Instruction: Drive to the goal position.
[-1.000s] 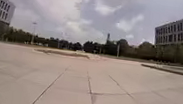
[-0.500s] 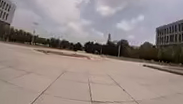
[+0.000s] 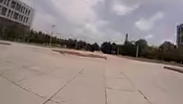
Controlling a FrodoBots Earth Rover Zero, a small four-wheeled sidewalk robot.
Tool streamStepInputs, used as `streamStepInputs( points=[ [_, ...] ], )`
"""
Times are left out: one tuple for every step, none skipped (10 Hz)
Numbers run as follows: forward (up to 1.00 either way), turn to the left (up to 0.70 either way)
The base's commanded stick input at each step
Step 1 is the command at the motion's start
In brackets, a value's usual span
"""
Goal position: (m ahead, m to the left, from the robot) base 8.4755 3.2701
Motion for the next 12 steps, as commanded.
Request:
streamStepInputs(
  points=[
    [0.5,0.48],
    [0.5,0.45],
    [0.5,0.05],
    [0.5,-0.02],
    [0.5,-0.02],
    [0.5,-0.02],
    [0.5,-0.02],
    [0.5,-0.02],
    [0.5,-0.02],
    [0.5,-0.02],
    [0.5,-0.02],
    [0.5,-0.02]
  ],
)
